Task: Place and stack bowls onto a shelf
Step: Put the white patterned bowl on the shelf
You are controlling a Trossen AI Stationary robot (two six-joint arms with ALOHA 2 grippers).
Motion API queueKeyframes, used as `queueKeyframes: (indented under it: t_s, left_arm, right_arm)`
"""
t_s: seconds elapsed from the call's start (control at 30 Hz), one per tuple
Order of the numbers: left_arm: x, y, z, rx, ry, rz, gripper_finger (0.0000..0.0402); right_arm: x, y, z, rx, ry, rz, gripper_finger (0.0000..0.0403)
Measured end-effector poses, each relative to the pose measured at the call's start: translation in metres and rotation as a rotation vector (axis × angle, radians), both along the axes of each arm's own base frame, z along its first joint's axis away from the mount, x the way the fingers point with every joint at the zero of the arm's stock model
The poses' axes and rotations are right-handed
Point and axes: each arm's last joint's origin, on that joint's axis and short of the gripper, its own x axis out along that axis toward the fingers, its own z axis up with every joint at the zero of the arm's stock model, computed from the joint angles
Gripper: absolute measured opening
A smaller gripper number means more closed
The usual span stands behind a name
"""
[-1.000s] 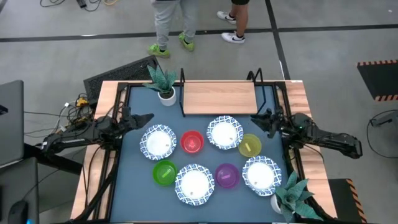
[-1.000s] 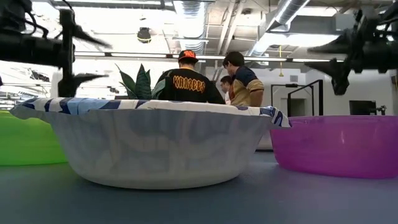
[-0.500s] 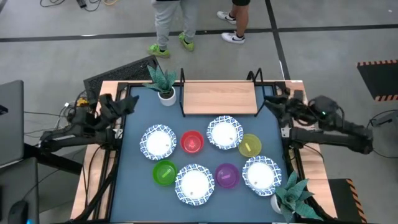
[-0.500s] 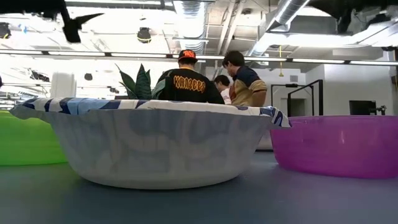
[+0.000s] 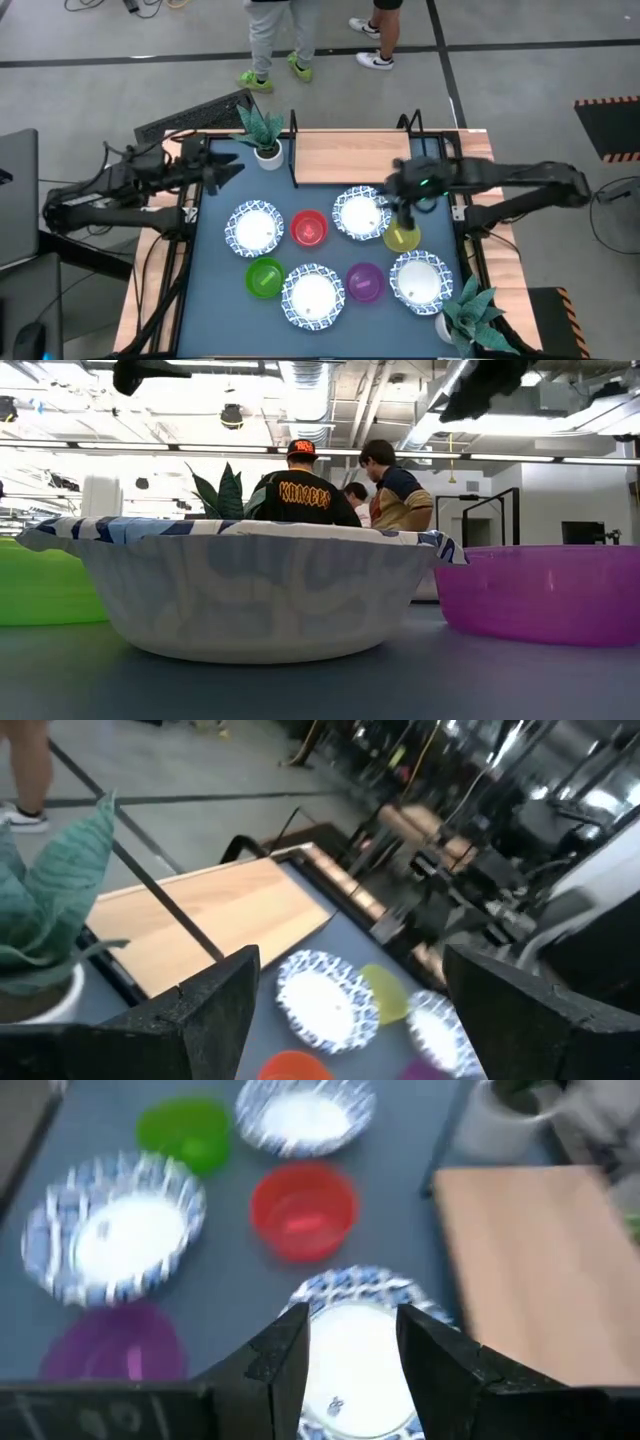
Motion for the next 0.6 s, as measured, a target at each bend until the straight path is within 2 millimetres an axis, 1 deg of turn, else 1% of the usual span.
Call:
queueKeyframes:
  t_s: [0.13,0.3,0.37,0.53,0.6]
  left_arm:
    - [0.007,0.001,0.003,0.044,0.039,-0.008,0.0300]
    - [0.007,0.001,0.000,0.070,0.088,-0.012,0.0300]
    - [0.006,0.001,-0.002,0.067,0.110,-0.011,0.0300]
    - [0.003,0.001,-0.006,0.055,0.149,-0.011,0.0300]
    - [0.002,0.001,-0.007,0.050,0.162,-0.011,0.0300]
  right_arm:
    - [0.028,0.017,-0.032,-0.023,0.158,0.083,0.0177]
    - [0.051,0.036,-0.066,-0.054,0.300,0.118,0.0185]
    - [0.057,0.042,-0.077,-0.055,0.337,0.131,0.0200]
    - [0.066,0.054,-0.098,-0.054,0.407,0.135,0.0256]
    - [0.070,0.055,-0.106,-0.092,0.429,0.086,0.0272]
